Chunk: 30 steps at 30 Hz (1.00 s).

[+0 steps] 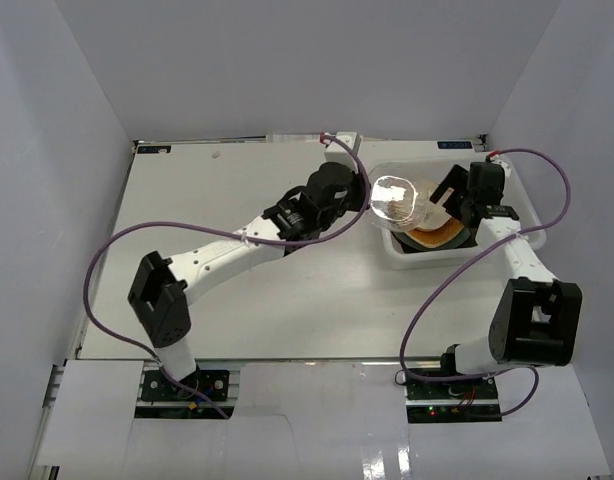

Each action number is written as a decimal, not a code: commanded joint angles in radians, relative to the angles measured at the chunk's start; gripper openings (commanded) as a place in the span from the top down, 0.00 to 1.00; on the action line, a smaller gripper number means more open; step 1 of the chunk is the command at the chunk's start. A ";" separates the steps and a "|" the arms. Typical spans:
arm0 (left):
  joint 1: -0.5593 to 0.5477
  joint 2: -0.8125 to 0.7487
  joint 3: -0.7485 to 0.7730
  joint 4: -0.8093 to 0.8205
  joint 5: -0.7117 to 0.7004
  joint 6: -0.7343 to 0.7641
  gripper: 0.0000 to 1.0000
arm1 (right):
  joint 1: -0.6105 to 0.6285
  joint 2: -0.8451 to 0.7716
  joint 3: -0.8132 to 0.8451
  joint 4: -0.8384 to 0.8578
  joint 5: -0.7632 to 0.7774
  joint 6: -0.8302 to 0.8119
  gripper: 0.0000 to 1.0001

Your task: Place the plates into the plastic bin on the countertop

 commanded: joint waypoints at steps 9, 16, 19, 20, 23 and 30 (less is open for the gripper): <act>0.046 0.493 0.596 -0.149 0.172 -0.024 1.00 | -0.182 -0.374 -0.138 0.074 -0.078 0.096 0.92; 0.065 0.674 0.792 -0.186 0.242 -0.072 0.97 | -0.181 -0.462 -0.195 0.098 -0.152 0.112 0.92; 0.071 0.703 0.821 -0.186 0.262 -0.072 0.54 | -0.181 -0.480 -0.209 0.109 -0.213 0.118 0.89; 0.072 0.700 0.825 -0.186 0.267 -0.070 0.43 | -0.181 -0.489 -0.210 0.110 -0.240 0.122 0.84; 0.075 0.670 0.798 -0.158 0.258 -0.050 0.09 | -0.181 -0.517 -0.213 0.121 -0.279 0.127 0.67; 0.075 0.400 0.616 -0.059 0.305 0.038 0.02 | -0.178 -0.598 -0.174 0.129 -0.457 0.113 0.34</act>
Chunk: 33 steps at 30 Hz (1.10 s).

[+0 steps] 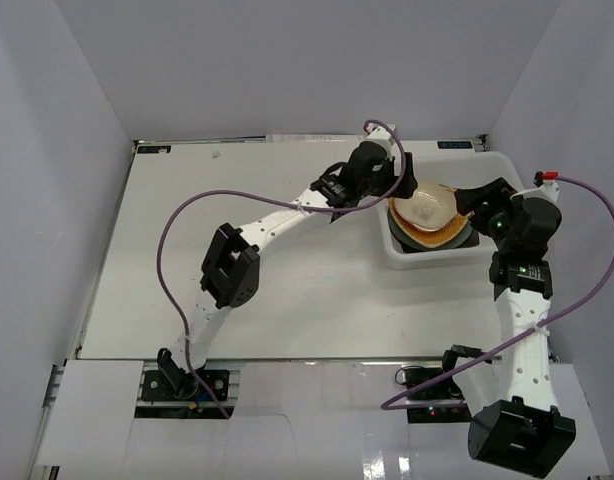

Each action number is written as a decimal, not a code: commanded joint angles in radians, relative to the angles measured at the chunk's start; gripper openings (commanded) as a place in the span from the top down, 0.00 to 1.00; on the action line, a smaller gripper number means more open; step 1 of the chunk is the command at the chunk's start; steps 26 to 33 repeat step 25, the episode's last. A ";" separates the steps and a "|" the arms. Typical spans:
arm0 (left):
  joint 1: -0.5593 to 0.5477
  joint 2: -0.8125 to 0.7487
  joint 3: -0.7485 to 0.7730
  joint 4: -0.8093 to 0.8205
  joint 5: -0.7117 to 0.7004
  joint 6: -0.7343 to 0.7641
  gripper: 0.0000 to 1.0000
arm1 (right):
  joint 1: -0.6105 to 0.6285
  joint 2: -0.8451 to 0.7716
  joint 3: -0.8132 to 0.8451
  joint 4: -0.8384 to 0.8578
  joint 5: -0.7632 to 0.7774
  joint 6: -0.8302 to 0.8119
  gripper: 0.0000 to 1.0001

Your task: Place the plates into the plastic bin on the countertop

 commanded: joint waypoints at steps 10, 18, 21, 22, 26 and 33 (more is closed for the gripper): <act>-0.014 -1.054 -0.939 0.231 -0.074 0.093 0.02 | 0.190 -0.095 -0.004 0.245 -0.510 0.063 0.39; -0.016 -1.616 -1.275 0.052 -0.147 0.050 0.02 | 0.266 -0.263 -0.173 0.256 -0.552 0.046 0.23; -0.016 -1.752 -1.321 -0.028 -0.184 0.040 0.02 | 0.267 -0.297 -0.156 0.238 -0.559 0.046 0.16; -0.016 -1.797 -1.336 -0.040 -0.195 0.040 0.02 | 0.267 -0.302 -0.150 0.244 -0.564 0.054 0.12; -0.016 -1.820 -1.332 -0.073 -0.215 0.048 0.02 | 0.267 -0.307 -0.113 0.281 -0.558 0.091 0.05; -0.016 -1.820 -1.332 -0.073 -0.215 0.048 0.02 | 0.267 -0.307 -0.113 0.281 -0.558 0.091 0.05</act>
